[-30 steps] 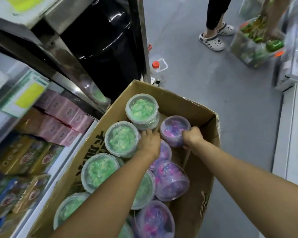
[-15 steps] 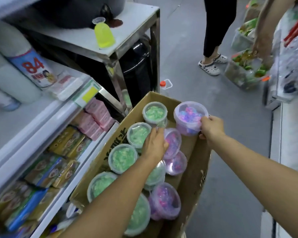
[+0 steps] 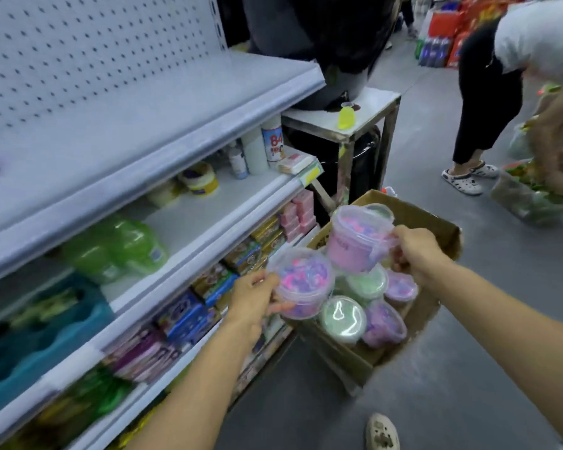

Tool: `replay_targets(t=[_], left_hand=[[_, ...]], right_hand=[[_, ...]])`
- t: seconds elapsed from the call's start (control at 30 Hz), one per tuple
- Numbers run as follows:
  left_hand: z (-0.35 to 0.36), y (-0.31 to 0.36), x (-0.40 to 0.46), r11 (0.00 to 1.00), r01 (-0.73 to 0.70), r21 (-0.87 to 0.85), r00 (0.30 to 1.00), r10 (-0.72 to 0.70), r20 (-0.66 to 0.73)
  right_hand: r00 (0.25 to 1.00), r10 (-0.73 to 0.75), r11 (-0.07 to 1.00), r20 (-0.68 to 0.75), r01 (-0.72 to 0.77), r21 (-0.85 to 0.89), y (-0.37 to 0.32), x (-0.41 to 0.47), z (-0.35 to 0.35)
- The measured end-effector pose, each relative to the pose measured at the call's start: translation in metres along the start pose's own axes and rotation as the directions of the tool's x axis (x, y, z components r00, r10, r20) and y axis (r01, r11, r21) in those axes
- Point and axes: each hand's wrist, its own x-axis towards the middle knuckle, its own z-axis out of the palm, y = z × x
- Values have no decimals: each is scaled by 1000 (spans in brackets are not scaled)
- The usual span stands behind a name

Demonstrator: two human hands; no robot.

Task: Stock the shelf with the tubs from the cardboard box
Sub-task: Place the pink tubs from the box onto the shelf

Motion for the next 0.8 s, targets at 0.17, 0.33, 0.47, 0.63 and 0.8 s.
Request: replay_targets(t=[0.17, 0.33, 0.47, 0.63, 0.8], left_hand=[[-107, 19, -68, 997, -43, -70, 991, 33, -132], [-185, 46, -120, 983, -166, -73, 948, 139, -288], [-238, 67, -156, 968, -243, -62, 884, 194, -426], [-290, 74, -191, 946, -299, -128, 818, 185, -544], [-344, 59, -226, 939, -323, -116, 728, 168, -665]], right_hand=[[974, -75, 997, 216, 77, -1, -23, -83, 66], [883, -153, 983, 444, 181, -20, -64, -147, 129], [784, -207, 960, 586, 278, -32, -104, -182, 176], [617, -250, 919, 747, 393, -17, -136, -225, 231], [471, -274, 861, 839, 509, -5, -139, -278, 293]])
